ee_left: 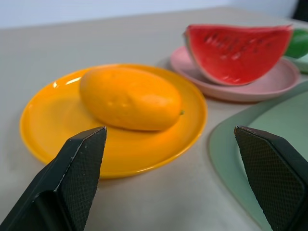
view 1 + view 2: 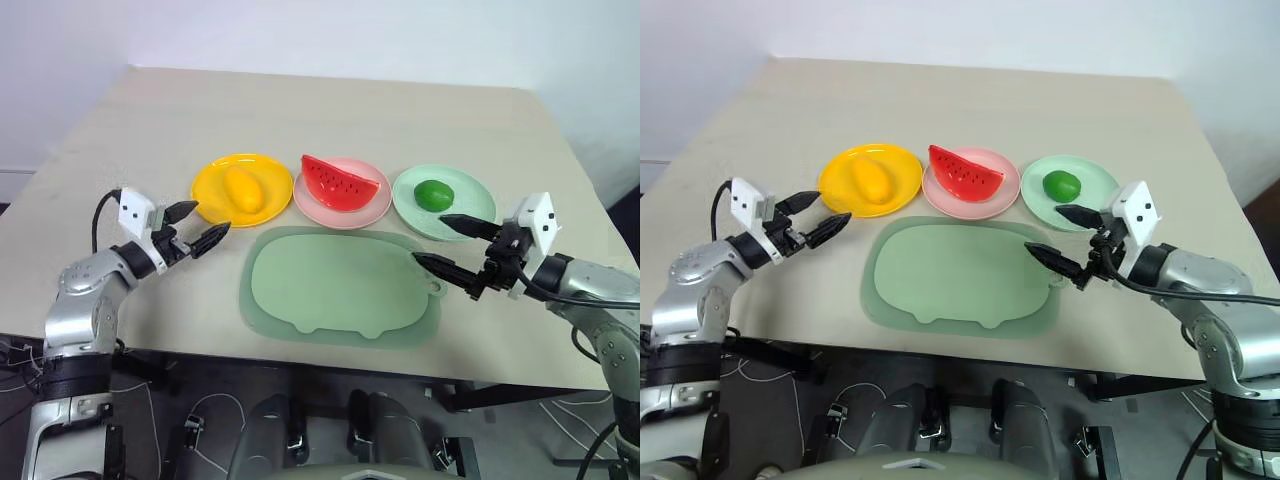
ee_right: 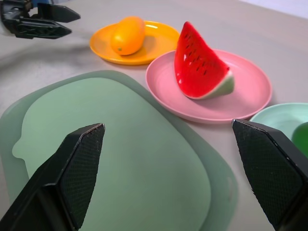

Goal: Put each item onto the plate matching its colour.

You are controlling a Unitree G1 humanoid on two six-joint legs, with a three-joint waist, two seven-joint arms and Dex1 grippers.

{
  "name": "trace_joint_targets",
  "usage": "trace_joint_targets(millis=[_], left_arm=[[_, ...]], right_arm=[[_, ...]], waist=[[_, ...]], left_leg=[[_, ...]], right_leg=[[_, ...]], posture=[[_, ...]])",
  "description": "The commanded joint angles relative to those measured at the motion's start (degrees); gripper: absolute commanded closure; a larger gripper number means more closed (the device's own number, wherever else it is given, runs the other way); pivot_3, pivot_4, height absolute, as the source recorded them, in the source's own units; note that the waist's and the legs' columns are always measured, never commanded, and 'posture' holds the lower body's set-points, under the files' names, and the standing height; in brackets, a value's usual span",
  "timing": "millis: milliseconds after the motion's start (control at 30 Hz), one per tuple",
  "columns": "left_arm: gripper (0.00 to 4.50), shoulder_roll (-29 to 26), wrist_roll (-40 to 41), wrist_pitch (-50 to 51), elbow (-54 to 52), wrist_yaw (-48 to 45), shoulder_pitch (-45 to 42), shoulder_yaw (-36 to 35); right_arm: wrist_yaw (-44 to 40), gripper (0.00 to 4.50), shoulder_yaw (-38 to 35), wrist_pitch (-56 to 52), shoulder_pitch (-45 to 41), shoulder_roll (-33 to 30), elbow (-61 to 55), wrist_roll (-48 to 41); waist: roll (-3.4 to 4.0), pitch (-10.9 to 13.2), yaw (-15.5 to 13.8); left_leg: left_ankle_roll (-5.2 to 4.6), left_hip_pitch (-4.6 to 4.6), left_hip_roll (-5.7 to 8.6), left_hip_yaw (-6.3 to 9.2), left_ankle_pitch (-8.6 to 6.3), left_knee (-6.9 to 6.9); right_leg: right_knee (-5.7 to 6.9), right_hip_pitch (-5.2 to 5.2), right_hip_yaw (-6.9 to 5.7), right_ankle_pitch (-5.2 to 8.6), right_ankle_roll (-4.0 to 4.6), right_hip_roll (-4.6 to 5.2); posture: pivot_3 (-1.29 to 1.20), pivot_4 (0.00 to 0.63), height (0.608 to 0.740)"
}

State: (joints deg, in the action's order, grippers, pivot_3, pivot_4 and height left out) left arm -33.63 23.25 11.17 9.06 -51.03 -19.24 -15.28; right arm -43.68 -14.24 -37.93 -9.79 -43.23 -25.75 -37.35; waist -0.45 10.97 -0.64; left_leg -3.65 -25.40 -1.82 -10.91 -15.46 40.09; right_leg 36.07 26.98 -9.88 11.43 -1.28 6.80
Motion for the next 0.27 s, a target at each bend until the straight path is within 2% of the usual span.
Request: trace_joint_targets(millis=[33, 267], left_arm=[[0.03, -0.8, 0.9, -6.0, -1.1, -3.2, 1.2, -1.3], [0.03, 0.1, 2.0, -7.6, -4.7, -1.5, 5.6, -2.6]], right_arm=[[0.3, 0.00, 0.4, 0.5, -2.2, 0.5, -1.3, -0.8], [-0.9, 0.00, 0.6, 0.8, -1.9, 0.2, -0.4, -0.6]], waist=[[0.00, 0.0, 0.0], [0.01, 0.0, 0.0]], left_leg=[[0.00, 0.00, 0.00, -0.01, 0.00, -0.01], [0.00, -0.07, -0.01, -0.04, 0.00, -0.04]], right_leg=[[0.01, 0.00, 0.00, 0.00, 0.01, 0.00], [0.01, 0.10, 0.02, 0.00, 0.01, -0.01]], posture=[[0.00, 0.150, 0.696], [0.00, 0.150, 0.696]])
